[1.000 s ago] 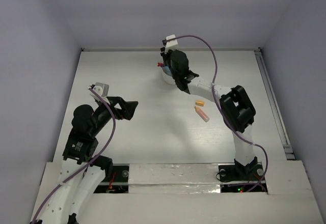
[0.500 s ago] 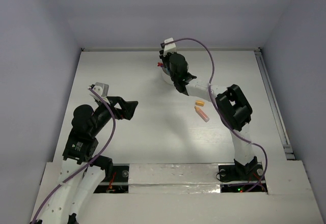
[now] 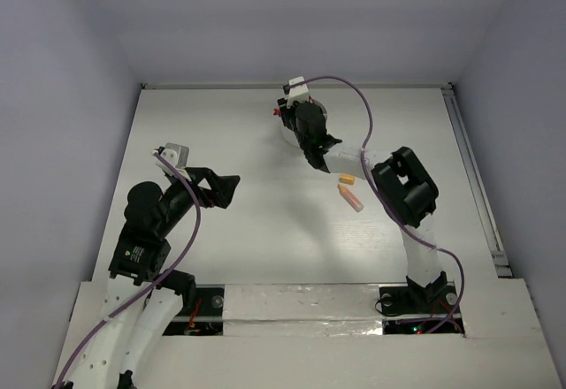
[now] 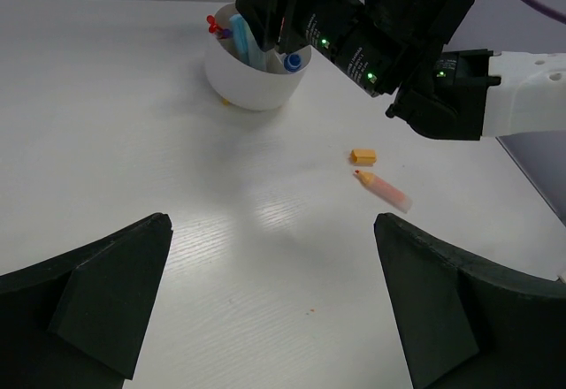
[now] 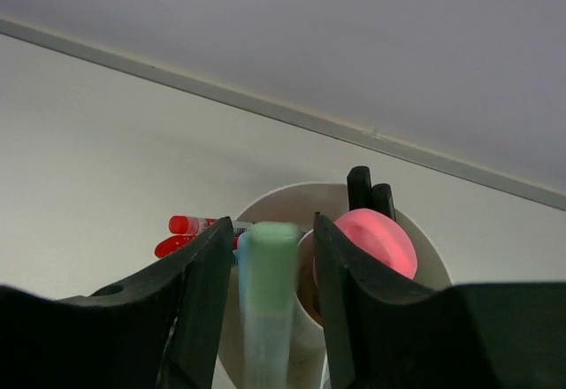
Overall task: Sort the stationery into containers
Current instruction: Place the pen in the storage box, then pick up the pen from the center of the board.
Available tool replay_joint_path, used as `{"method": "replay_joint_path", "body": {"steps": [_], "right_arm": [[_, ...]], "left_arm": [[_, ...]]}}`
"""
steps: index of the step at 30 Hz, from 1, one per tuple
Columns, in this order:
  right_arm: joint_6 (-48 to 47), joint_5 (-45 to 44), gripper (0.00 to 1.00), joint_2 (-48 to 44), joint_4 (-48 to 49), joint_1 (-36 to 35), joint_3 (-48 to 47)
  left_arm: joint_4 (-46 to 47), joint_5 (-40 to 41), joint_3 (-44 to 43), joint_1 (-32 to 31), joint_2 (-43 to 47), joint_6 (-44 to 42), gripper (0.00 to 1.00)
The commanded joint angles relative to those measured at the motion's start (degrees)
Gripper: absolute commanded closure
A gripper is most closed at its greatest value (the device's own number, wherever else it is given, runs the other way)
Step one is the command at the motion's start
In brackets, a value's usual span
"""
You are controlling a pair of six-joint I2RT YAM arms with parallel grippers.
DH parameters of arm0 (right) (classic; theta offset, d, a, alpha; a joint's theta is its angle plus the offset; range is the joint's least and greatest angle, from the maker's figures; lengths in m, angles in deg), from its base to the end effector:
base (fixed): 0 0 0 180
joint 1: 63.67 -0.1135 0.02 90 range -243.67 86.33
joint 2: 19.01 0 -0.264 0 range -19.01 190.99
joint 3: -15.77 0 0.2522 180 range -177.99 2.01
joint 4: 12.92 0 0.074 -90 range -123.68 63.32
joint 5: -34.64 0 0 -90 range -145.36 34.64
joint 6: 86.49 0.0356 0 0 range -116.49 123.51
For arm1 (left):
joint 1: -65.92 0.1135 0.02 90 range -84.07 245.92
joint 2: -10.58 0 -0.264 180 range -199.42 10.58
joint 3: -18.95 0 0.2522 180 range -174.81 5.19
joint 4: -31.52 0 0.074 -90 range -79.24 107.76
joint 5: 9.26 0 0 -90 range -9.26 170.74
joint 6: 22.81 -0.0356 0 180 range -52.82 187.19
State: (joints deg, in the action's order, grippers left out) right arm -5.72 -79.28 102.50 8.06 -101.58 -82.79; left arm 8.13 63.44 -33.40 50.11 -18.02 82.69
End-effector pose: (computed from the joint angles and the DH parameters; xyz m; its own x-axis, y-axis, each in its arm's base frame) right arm 0.4008 0.2938 0.2366 0.0120 -0.1765 -0.9842 -0.2432 0.9542 -0.1741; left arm 0.1194 -0.0448 0.3421 -0.1402 -0.2255 -0.9641 0.5280 0.8067 -0.2654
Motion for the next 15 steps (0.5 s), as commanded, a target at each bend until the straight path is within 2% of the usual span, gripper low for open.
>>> {"method": "replay_joint_path", "body": {"steps": [1,2,4,5,8,10,13,14,15], "right_arm": [[2.55,0.45,0.51,-4.61,2.79,-0.15,-0.02],[3.34,0.72,0.43,-5.14,2.00,-0.15,0.07],[4.31,1.24,0.36,-7.24,1.04,-0.15,0.50],[5.36,1.51,0.29,-8.21,-0.10,-0.15,0.77],[7.73,2.12,0.22,-12.59,-2.65,-0.15,2.61],[9.05,1.95,0.21,-15.59,-3.36,-0.15,6.45],[14.23,0.90,0.34,-23.84,-2.05,-0.15,13.75],[17.03,0.29,0.52,-25.87,-3.26,-0.15,18.39],[18.80,-0.42,0.64,-29.80,-4.76,-0.15,20.61]], "left_arm": [[2.86,0.16,0.27,-0.36,0.39,-0.39,0.01],[2.86,0.25,0.27,-0.36,0.47,-0.39,0.01],[2.86,0.16,0.27,-0.36,0.56,-0.39,0.01],[2.86,0.16,0.27,-0.36,0.56,-0.39,0.01],[2.95,0.16,0.27,-0.36,0.83,-0.39,0.01],[2.86,0.07,0.36,-0.36,1.18,-0.39,0.01],[3.04,0.16,0.36,-0.36,1.88,-0.30,0.01],[3.04,0.25,0.44,-0.36,2.23,-0.30,0.01],[3.04,0.25,0.44,-0.36,2.41,-0.22,0.01]]}}
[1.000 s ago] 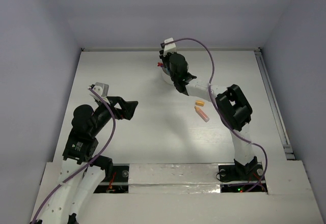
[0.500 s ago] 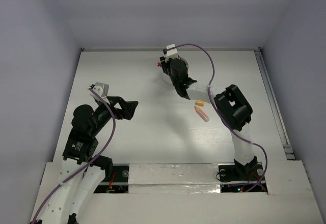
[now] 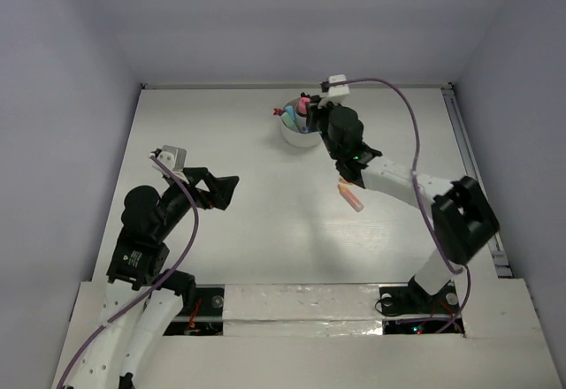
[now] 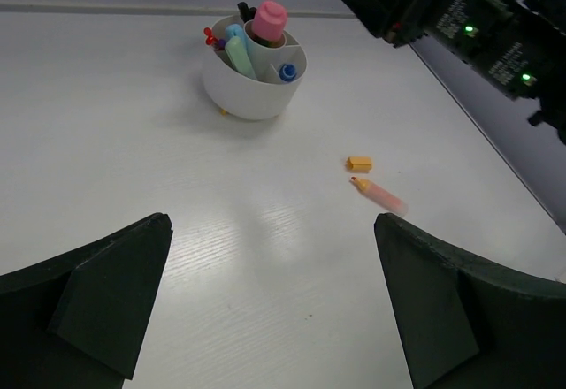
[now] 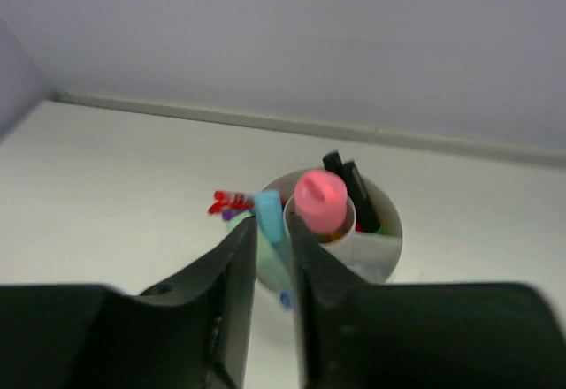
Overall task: Sort the stationery into containers
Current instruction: Pick up the pen from the center of the board.
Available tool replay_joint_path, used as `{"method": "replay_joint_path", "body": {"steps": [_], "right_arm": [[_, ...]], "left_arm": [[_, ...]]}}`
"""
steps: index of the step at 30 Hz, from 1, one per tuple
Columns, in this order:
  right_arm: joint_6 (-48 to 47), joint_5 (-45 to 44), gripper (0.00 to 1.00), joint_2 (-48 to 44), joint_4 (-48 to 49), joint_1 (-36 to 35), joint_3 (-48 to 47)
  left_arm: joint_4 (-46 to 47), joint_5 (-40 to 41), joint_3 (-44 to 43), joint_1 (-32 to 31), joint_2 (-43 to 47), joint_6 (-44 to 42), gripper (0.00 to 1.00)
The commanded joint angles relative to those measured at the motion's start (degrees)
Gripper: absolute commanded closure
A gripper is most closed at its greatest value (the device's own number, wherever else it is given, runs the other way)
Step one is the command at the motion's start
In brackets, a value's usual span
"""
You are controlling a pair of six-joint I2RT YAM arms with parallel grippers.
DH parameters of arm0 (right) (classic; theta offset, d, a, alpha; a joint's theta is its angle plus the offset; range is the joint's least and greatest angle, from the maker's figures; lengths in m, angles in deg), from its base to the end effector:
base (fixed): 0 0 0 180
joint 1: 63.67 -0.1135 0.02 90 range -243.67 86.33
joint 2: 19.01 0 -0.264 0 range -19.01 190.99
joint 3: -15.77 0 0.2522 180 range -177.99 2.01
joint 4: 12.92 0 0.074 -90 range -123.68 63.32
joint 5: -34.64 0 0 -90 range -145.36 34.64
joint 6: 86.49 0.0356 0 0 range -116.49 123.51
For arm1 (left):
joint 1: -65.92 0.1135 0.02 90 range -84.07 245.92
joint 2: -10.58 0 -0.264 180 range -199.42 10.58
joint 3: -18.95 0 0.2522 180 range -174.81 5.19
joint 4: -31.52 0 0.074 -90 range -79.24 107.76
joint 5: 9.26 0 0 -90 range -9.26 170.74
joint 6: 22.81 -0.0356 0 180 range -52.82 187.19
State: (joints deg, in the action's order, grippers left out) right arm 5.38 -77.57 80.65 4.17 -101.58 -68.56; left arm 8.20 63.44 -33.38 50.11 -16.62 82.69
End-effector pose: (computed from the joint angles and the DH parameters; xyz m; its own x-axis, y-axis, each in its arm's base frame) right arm 0.3352 0.2440 0.3104 0.0154 0.0503 -0.9986 -0.2714 0.9615 0.0442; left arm 0.1140 -0.0433 0.3447 -0.1167 -0.2321 -0.9657 0.5344 0.8049 -0.2581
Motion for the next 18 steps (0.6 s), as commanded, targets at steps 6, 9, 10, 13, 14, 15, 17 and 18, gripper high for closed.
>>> {"method": "replay_joint_path", "body": {"steps": [6,9,10,13,14,15,17,18], "right_arm": [[20.62,-5.82,1.00,-18.96,-19.40,1.69,19.05],[24.93,-3.01,1.00,-24.15,-30.30,2.93,22.30],[25.55,-1.61,1.00,-25.29,-33.19,4.58,22.84],[26.96,3.29,0.87,-28.37,-42.52,7.57,24.06],[27.22,4.10,0.71,-28.73,-46.89,8.20,23.98],[27.40,4.46,0.59,-28.82,-48.67,8.20,23.81],[26.44,7.09,0.32,-28.21,-52.01,9.60,23.37],[25.39,8.23,0.26,-26.64,-52.90,9.61,22.93]], "left_arm": [[2.79,0.51,0.77,-1.76,2.85,0.22,0.01],[2.88,-0.10,0.95,-2.29,3.91,0.49,0.01],[2.88,-0.45,0.95,-2.29,4.17,0.49,0.01],[3.50,-2.03,1.39,-2.91,5.49,0.66,0.01],[3.58,-2.47,1.56,-2.91,5.93,0.66,0.01],[3.76,-2.91,1.65,-2.91,6.11,0.66,0.01],[3.94,-3.79,1.83,-3.43,6.72,0.75,0.01],[4.02,-4.05,1.83,-3.43,7.07,0.75,0.01]]}}
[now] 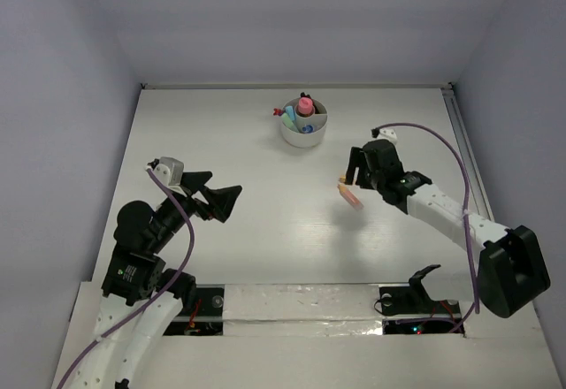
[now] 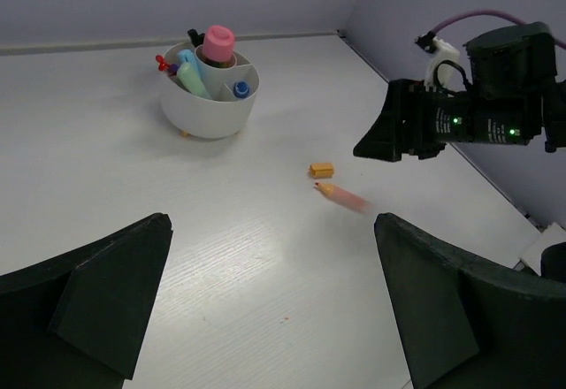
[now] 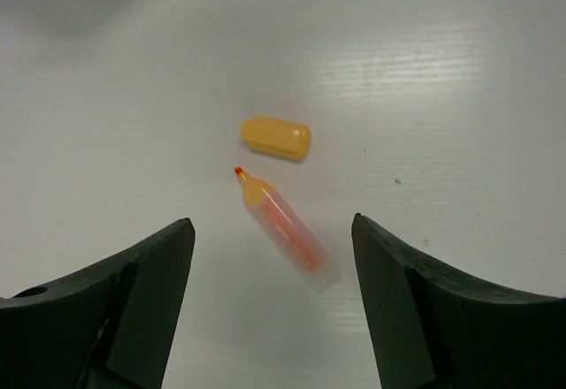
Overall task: Sort the stationery into containers
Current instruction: Pick up the pen from the center of the board.
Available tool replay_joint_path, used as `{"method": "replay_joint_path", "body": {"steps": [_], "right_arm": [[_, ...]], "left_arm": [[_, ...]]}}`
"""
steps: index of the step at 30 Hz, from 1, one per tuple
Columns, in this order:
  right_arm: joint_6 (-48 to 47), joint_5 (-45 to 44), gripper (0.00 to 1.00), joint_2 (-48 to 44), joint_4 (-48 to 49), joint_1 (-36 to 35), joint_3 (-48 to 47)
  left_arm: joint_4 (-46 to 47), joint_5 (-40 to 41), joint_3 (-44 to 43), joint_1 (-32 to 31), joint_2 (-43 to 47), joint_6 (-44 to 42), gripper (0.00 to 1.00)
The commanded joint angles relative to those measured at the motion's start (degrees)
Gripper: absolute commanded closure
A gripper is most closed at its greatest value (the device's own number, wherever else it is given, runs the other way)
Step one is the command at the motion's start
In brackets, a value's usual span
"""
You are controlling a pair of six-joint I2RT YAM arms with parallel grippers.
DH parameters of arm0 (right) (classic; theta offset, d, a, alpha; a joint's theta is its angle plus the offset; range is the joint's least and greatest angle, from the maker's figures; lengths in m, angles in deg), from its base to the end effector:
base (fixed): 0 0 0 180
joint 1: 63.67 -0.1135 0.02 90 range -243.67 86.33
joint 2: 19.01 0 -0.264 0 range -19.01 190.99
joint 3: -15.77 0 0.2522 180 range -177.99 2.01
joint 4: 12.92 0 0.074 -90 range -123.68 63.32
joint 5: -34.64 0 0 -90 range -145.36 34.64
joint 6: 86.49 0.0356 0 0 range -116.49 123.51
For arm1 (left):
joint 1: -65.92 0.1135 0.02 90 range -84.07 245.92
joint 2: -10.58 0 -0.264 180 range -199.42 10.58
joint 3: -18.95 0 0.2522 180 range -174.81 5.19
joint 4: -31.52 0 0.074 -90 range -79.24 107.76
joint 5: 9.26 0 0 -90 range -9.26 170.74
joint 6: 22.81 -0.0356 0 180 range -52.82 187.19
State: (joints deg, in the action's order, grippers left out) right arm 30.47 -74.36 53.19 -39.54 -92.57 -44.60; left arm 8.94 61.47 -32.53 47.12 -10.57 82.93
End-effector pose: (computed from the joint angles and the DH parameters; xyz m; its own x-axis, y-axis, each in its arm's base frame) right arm 0.2424 0.1206 0.2462 -0.5912 0.1633 -0.7898 0.0385 0.9839 0.1746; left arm 0.0891 -0.0427 0.3506 -0.0436 -0.2557 -0.9658 0.6254 0.7469 -0.2260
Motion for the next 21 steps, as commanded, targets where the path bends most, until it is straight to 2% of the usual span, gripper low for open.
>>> {"method": "replay_joint_path", "body": {"steps": [1,2,5,10,16,20,21], "right_arm": [[-0.67,6.94,0.21,1.88,-9.63,1.13,-1.90],[-2.51,7.75,0.17,3.19,-10.77,1.13,-2.60],[-4.98,9.25,0.15,9.52,-12.09,1.66,-5.41],[-8.76,11.45,0.18,17.26,-12.36,2.19,-9.02],[-11.40,11.00,0.26,23.24,-13.24,2.19,-11.92],[-11.49,15.74,0.41,25.35,-13.51,1.14,-12.10],[-11.14,16.45,0.42,25.44,-13.42,0.52,-11.84]], "left_arm": [[3.28,-2.26,1.06,-0.44,1.19,0.51,0.01],[3.28,-2.27,1.15,-0.44,1.72,0.51,0.01],[3.46,-2.27,1.41,-0.97,2.51,0.51,0.01],[3.37,-2.09,1.41,-1.49,3.30,0.60,0.01],[3.37,-2.09,1.42,-2.54,3.66,0.60,0.01],[3.37,-2.09,1.42,-2.55,3.31,0.60,0.01],[3.37,-2.09,1.33,-2.55,3.22,0.60,0.01]]}}
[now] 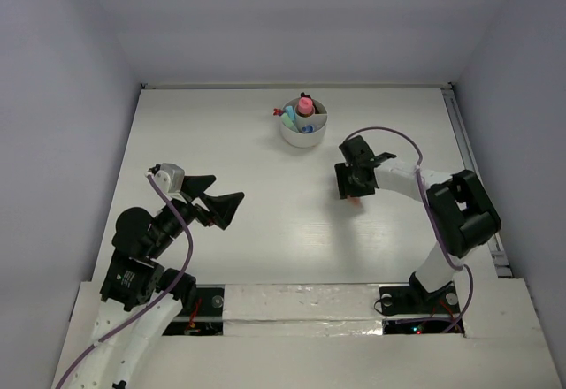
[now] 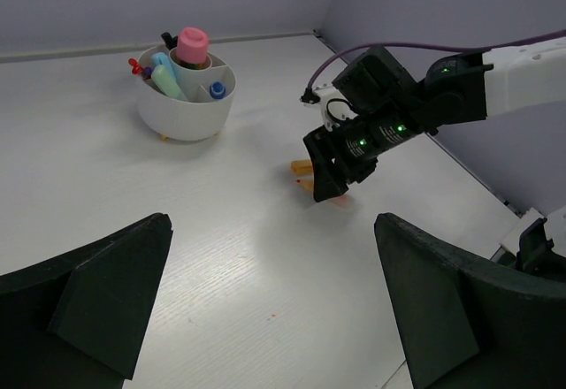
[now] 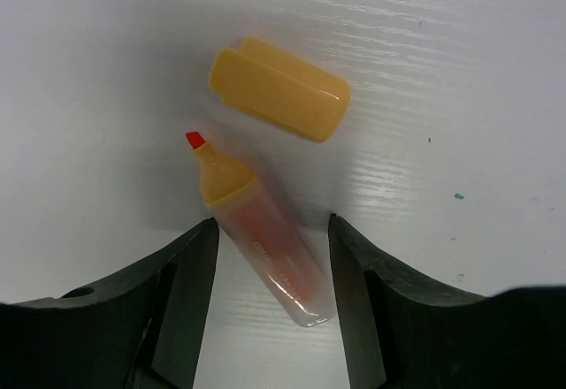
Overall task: Sort the stationery into containers
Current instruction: Pick up the pen from the center of the board.
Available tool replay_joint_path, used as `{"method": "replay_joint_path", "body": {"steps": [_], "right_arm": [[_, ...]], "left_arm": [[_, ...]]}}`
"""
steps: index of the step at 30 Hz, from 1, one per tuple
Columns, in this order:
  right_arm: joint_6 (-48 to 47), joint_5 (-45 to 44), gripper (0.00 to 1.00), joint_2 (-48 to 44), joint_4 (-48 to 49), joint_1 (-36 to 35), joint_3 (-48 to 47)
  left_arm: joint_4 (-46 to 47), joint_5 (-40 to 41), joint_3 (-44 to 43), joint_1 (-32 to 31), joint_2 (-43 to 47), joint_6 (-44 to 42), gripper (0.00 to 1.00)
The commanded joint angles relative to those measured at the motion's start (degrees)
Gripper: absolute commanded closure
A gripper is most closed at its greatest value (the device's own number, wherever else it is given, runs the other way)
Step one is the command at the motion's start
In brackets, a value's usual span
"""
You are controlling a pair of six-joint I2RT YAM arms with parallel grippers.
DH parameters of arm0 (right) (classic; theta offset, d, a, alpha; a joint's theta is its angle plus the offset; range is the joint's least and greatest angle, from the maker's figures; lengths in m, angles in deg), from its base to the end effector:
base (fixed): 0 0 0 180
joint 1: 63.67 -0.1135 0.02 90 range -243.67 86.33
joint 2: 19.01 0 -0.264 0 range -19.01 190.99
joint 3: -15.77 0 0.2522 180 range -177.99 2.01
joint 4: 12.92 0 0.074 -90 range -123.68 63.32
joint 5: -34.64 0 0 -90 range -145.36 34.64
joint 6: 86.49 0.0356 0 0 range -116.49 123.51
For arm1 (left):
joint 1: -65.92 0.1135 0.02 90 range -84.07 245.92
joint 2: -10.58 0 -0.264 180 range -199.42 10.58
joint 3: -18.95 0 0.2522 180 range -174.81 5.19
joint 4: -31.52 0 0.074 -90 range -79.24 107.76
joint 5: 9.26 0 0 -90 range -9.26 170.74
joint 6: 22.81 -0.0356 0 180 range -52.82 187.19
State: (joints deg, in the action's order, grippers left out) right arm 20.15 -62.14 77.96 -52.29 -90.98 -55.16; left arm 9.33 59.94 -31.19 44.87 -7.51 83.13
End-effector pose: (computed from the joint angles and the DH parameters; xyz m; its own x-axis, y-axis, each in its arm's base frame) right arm 0.2899 0.1450 0.1654 -0.8921 -0.1406 -0.4294 -0.1633 0.9864 0.0163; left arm 0.0781 -0.0436 0.3477 -0.0282 -0.2642 -0.9640 0.6807 0.7012 -0.2121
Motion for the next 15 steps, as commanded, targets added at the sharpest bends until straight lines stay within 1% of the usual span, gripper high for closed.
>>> {"method": "replay_joint_path", "body": {"steps": [1,3,5,6,7,8,10,11,13,15], "right_arm": [[-0.65,4.85,0.42,0.77,-0.50,-1.95,-1.02],[-0.04,5.47,0.42,1.03,-1.11,-4.75,-0.58],[0.67,5.99,0.44,1.21,-0.94,-6.43,-0.23],[1.45,6.34,0.53,1.29,-0.76,-8.27,-0.05],[1.98,6.43,0.60,1.55,-0.50,-9.24,-0.05],[2.51,6.44,0.70,1.64,-0.15,-10.30,-0.22],[4.09,6.43,0.79,1.56,0.47,-13.27,-1.28],[4.45,8.18,0.81,1.04,1.69,-14.25,-1.72],[5.59,8.63,0.82,-0.11,3.27,-16.71,-3.82],[6.38,8.72,0.83,-2.74,6.35,-17.25,-5.23]], "left_arm": [[3.06,-0.65,0.08,-0.30,0.07,0.40,0.01],[3.15,-0.74,0.08,-0.30,-0.10,0.40,0.01],[3.15,-0.65,0.00,-0.30,-0.46,0.40,0.01],[3.07,-0.65,-0.01,-0.30,-0.46,0.40,0.01],[3.06,-0.65,0.08,-0.30,-0.46,0.40,0.01],[3.06,-0.56,0.08,-0.30,-0.81,0.40,0.01],[3.06,-0.56,0.08,-0.30,-1.16,0.49,0.02],[3.06,-0.56,0.08,-0.30,-1.42,0.40,0.02],[3.06,-0.47,0.08,-0.30,-1.95,0.49,0.03],[3.06,-0.56,0.08,-0.30,-2.83,0.49,0.05]]}}
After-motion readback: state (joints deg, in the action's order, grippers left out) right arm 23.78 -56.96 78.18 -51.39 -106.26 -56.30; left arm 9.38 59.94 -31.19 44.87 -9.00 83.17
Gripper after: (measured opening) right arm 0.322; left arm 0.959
